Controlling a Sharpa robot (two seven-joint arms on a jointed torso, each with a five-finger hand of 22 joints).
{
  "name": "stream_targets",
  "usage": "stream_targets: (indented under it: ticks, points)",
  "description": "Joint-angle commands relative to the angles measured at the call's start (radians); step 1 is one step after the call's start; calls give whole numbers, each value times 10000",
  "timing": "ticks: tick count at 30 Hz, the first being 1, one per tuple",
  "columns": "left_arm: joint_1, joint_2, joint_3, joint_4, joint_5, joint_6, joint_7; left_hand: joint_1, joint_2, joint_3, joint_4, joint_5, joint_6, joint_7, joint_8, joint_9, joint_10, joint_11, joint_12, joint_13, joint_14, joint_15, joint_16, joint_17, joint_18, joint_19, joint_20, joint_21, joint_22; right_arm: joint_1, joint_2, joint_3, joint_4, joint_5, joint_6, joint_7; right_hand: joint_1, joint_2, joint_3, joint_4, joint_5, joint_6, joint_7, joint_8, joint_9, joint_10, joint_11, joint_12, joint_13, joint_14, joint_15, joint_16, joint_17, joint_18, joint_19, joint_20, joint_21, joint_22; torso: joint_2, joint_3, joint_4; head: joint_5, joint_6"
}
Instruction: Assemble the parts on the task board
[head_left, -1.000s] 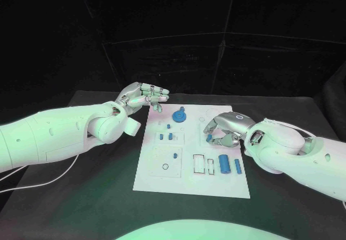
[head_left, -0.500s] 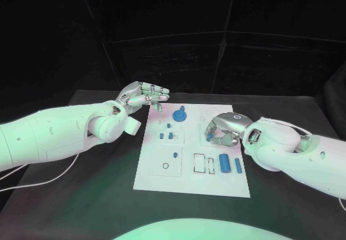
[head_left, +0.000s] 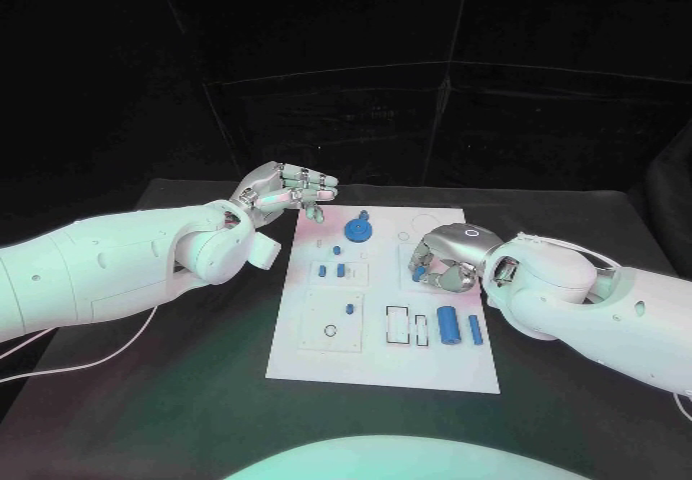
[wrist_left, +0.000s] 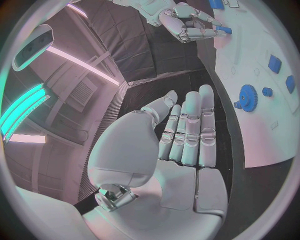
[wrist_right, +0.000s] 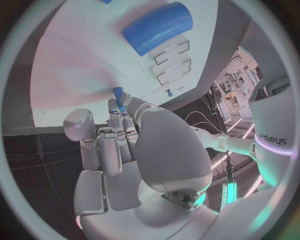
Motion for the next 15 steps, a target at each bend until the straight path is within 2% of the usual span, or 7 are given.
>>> stream_targets:
  ticks: [1, 10, 15]
  points:
    - [17, 0, 8, 11, 37, 108, 25, 77, 24, -54, -14, -20, -6, 51, 30, -8, -21, -14, 68, -10, -59, 27, -42, -9, 129, -47, 39, -66, -8, 18, 0, 6, 35, -119, -486, 68, -82, -20, 93, 12, -36, 179, -40, 95, 49, 198, -56, 43, 32, 1039, -89, 28, 2634, -155, 153, -12, 150, 232, -4, -3, -5, -6, -10]
    - [17, -23, 8, 10, 37, 102, 24, 77, 24, -54, -14, -20, -6, 51, 30, -8, -21, -14, 68, -10, -59, 27, -42, -9, 129, -47, 39, -66, -8, 17, -214, 8, 325, -13, -1109, 15, -24, 20, 278, -78, -45, 255, -33, 97, 48, 298, -76, -36, 23, 1039, -120, 28, 2634, -194, 253, -65, 305, 456, -14, 1, -5, -12, -3]
    - [17, -35, 8, -9, 37, 94, 22, 77, 24, -54, -14, -20, -6, 51, 30, -8, -21, -14, 68, -10, -59, 27, -42, -9, 129, -47, 39, -66, -8, 18, -495, 14, 810, 271, -1406, 65, -11, -13, 340, -125, -39, 223, -11, 65, 33, 280, -57, -90, 13, 1039, -111, 28, 2634, -197, 252, -68, 325, 473, -17, 0, 15, -5, 41]
